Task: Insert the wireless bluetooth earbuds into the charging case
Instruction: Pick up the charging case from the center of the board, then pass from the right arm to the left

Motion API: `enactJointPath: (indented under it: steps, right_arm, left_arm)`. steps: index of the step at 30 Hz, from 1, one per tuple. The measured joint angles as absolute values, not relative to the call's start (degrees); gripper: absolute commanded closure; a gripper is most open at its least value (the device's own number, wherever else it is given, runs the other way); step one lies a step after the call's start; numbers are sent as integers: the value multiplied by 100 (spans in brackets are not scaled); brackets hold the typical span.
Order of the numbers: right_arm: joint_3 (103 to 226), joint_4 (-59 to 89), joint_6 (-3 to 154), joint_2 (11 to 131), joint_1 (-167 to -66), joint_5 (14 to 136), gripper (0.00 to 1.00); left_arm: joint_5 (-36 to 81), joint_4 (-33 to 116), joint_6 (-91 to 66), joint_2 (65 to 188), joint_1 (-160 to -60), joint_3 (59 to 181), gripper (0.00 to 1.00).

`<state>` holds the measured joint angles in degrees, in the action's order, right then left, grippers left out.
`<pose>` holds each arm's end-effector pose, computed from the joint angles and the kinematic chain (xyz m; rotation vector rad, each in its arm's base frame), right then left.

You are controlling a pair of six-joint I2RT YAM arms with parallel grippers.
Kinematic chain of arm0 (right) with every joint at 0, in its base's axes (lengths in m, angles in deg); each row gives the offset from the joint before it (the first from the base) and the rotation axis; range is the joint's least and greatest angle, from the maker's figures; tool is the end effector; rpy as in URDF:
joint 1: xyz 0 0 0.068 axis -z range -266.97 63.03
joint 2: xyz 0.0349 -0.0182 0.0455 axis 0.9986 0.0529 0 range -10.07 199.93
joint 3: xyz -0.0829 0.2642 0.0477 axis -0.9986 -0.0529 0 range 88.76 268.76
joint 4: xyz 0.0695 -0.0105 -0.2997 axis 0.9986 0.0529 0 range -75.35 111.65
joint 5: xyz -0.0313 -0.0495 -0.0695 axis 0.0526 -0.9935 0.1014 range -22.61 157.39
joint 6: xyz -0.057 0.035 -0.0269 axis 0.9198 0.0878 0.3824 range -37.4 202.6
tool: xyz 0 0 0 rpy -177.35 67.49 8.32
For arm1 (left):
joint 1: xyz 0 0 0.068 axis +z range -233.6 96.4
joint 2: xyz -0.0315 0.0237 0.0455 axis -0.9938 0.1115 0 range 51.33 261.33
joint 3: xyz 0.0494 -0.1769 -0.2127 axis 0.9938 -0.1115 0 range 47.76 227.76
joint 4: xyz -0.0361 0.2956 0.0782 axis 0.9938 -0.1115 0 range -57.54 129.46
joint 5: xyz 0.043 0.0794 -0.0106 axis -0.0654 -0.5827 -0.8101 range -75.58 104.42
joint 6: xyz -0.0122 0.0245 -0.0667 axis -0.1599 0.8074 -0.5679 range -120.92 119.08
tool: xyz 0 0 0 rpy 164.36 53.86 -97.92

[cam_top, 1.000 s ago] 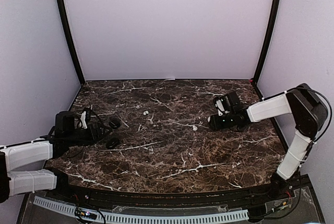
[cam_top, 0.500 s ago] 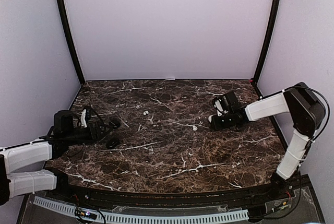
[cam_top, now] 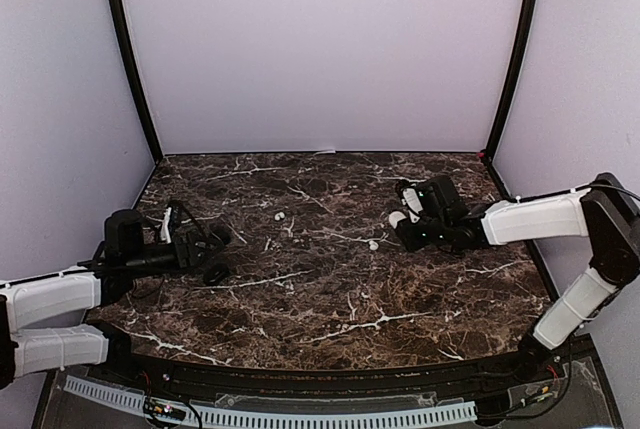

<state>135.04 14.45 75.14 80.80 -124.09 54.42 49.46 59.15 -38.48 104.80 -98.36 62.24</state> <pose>0.3031 0.2127 0.1298 -0.4869 2.2726 0.1260 0.2235 -0.0942 0.1534 0.0434 2.0284 -1.1801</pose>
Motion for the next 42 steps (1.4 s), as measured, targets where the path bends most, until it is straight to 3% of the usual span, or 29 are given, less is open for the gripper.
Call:
enactJointPath:
  steps: [13,26,42]
  right_arm:
    - [12654,330,8528,6318,-13589,6690,74]
    - [12623,-214,9166,6836,-14448,6904,74]
    - [12741,-514,9610,7435,-15137,6364,74]
  left_arm:
    - [5010,6332,-3984,11166,-10984,6524,26]
    - [4608,7239,-4237,12132,-12562,7422,27]
    - [4632,8328,-4716,13968,-13084,8237,52]
